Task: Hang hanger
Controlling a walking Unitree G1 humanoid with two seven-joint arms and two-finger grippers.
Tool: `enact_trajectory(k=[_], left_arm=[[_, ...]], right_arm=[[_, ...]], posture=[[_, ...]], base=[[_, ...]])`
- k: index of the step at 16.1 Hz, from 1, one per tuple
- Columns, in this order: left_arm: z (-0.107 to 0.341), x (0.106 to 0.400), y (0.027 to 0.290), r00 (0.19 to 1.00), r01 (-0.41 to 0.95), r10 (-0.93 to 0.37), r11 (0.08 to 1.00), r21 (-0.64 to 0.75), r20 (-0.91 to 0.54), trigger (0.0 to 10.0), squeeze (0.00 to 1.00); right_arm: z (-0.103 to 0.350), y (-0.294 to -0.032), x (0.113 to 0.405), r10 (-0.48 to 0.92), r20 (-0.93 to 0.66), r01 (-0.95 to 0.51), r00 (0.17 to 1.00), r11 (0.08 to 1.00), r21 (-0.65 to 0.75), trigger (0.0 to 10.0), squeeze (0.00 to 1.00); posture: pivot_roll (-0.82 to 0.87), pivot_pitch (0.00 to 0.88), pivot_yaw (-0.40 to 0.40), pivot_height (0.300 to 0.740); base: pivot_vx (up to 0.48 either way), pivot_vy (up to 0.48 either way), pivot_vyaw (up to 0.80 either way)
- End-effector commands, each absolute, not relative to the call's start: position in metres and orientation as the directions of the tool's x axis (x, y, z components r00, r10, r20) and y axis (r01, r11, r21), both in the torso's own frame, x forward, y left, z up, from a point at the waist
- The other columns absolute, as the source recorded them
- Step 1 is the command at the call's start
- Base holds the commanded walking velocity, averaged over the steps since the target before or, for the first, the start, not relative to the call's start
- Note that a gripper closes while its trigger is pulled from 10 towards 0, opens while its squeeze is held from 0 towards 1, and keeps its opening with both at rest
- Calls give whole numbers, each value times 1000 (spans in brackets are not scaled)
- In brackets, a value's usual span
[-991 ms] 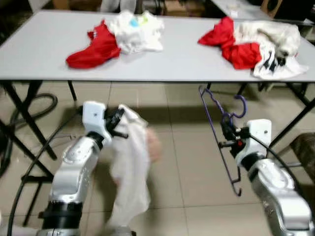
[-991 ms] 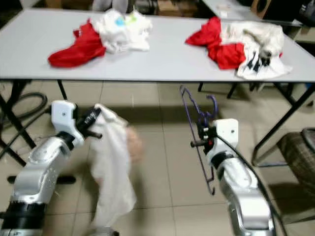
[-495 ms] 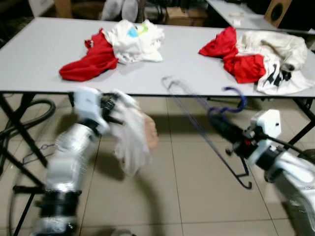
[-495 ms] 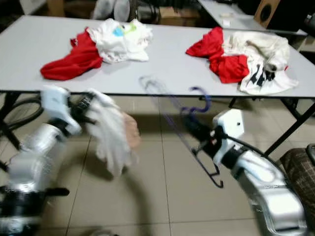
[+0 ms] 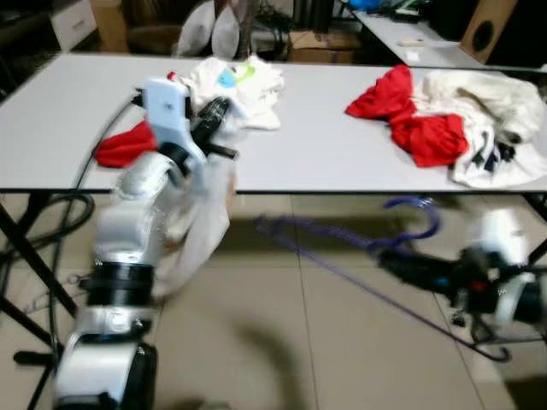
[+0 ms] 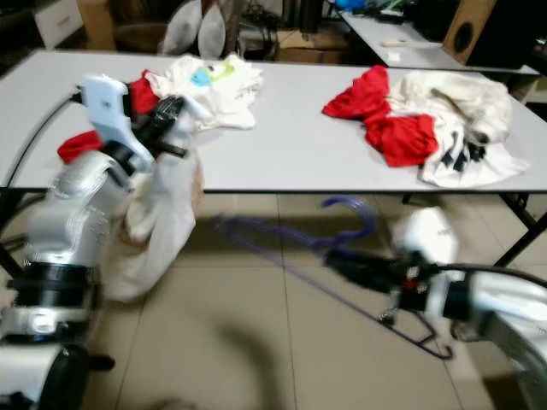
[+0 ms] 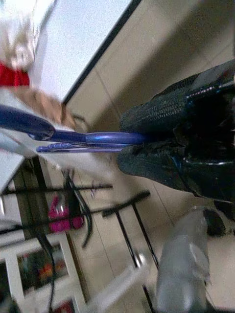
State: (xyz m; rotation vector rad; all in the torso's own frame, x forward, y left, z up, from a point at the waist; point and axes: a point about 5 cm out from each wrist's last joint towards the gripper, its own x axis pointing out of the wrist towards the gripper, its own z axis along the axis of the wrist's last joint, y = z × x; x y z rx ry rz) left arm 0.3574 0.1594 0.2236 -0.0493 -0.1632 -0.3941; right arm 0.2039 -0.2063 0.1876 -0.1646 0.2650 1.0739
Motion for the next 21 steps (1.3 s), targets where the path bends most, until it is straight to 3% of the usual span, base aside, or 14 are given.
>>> enact_trajectory(k=[1,7,11,15,18,20,21], left_arm=[[232,360,147,888,426,-416,905,-10,196,10000,0],[245,360,145,868,454,-441,891,-3,230,10000,0],[269,361,140,832,495,-471,869,-6,293,10000,0],[308,357,134,756,577,-522,817,-25,396,10000,0],[346,345,123,645,685,-590,728,-24,486,10000,0],[366,336,122,590,725,-600,688,-29,540,10000,0],[377,331,123,562,739,-600,674,-19,570,10000,0]], right_arm=[[190,-204,204,847,-306,-891,436,453,-14,10000,0],[175,-181,224,860,-290,-899,421,438,-4,10000,0],[169,-163,233,901,-275,-935,334,353,20,10000,0],[169,-155,248,912,-280,-950,299,312,2,10000,0],[171,-141,267,930,-261,-965,257,261,-21,10000,0],[172,-134,289,910,-288,-954,298,279,-106,10000,0],[178,-135,309,875,-282,-917,394,354,-184,10000,0]], posture=[[-1,0,-26,740],[5,0,-32,740],[10,0,-29,740],[22,0,-43,740],[35,0,-55,740],[45,0,-62,740],[53,0,-70,740]], base=[[394,0,0],[394,0,0],[398,0,0],[403,0,0],[404,0,0],[407,0,0],[409,0,0]])
